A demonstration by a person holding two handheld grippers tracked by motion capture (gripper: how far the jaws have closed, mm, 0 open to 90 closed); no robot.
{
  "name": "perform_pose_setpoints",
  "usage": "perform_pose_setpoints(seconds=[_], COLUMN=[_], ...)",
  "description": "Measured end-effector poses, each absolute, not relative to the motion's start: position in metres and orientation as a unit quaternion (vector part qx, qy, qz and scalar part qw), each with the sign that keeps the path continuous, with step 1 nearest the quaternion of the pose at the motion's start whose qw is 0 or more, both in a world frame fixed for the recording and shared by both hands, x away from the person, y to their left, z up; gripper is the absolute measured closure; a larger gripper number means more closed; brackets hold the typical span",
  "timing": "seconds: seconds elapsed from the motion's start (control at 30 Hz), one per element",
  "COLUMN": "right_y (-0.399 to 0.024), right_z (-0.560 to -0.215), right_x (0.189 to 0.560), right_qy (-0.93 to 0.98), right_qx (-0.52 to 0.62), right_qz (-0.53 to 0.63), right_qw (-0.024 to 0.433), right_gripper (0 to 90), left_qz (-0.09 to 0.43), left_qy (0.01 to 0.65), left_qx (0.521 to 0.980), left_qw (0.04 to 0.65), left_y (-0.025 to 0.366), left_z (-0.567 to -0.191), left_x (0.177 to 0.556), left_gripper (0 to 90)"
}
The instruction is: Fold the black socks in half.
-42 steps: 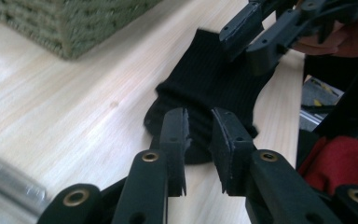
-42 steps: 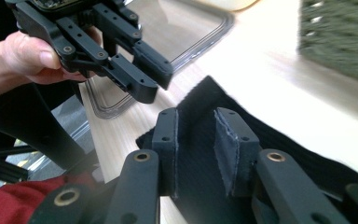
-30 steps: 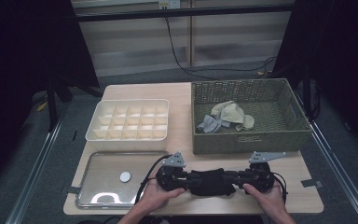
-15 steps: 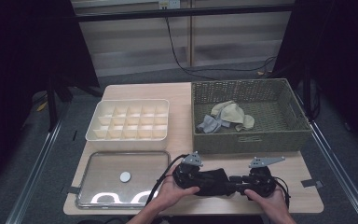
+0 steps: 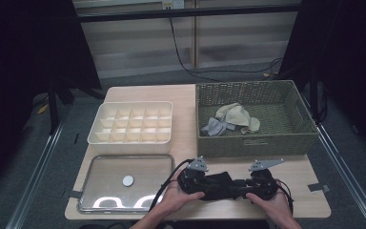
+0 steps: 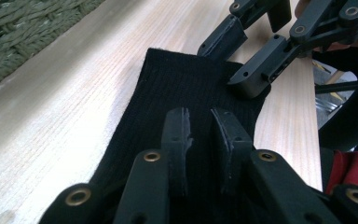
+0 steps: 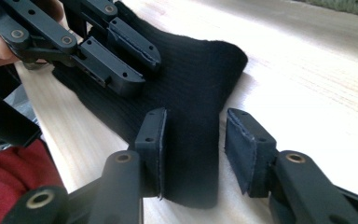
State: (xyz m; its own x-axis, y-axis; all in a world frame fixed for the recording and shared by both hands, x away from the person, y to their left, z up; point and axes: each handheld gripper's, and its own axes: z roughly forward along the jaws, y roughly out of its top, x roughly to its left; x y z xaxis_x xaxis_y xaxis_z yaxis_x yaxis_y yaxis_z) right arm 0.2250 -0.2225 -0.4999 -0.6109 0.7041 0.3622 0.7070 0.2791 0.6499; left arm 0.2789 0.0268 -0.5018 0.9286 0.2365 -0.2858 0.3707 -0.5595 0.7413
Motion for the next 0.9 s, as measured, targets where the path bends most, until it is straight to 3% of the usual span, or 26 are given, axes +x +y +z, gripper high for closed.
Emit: perform_pose_setpoints(seconds=[0.33,0.9], right_y=[-0.221,-0.222], right_z=[-0.500,-0.490], right_x=[0.226,0.225], right_qy=[-0.798,-0.764], right_qx=[-0.439,-0.434], right_qz=[-0.412,-0.478], right_qw=[-0.001,0.014], right_gripper=[81.0,83.0], left_qz=[-0.069,-0.082], left_qy=[0.174,0.181], left_qx=[0.879,0.882], left_qw=[0.438,0.428], left_y=[0.026,0.029], left_z=[-0.503,-0.501], left_x=[0.279,0.280], left_gripper=[78.0,81.0])
